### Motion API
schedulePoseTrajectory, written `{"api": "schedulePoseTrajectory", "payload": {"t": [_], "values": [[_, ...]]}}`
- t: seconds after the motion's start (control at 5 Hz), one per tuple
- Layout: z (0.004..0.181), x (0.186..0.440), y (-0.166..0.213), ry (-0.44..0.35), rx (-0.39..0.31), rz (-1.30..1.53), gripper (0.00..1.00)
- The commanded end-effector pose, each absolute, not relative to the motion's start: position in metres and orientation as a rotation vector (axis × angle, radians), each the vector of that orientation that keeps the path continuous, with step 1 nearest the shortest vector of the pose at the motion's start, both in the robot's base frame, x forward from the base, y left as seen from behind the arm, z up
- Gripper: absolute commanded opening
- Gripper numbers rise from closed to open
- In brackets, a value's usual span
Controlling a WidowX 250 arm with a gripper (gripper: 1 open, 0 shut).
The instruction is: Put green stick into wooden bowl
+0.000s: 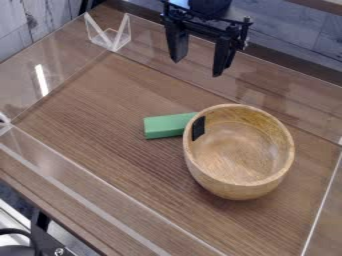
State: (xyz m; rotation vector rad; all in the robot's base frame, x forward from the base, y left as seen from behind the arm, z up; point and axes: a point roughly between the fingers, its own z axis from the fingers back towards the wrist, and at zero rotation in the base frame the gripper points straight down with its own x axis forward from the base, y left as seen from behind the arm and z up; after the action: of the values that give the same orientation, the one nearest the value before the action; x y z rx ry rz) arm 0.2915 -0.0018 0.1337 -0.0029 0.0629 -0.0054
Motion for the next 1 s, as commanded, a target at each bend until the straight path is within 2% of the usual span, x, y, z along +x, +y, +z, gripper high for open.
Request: {"api": "schedulePoseTrajectory", "payload": {"t": [0.0, 0.2, 0.4, 0.8], "values": [[0.117, 0.28, 0.003, 0.131, -0.016, -0.214, 1.0], [0.098, 0.265, 0.013, 0.201, -0.047, -0.457, 1.0], [0.087, 0.254, 0.025, 0.196, -0.059, -0.7, 1.0], [0.074, 0.249, 0.033, 0.18, 0.006, -0.793, 1.0]]}}
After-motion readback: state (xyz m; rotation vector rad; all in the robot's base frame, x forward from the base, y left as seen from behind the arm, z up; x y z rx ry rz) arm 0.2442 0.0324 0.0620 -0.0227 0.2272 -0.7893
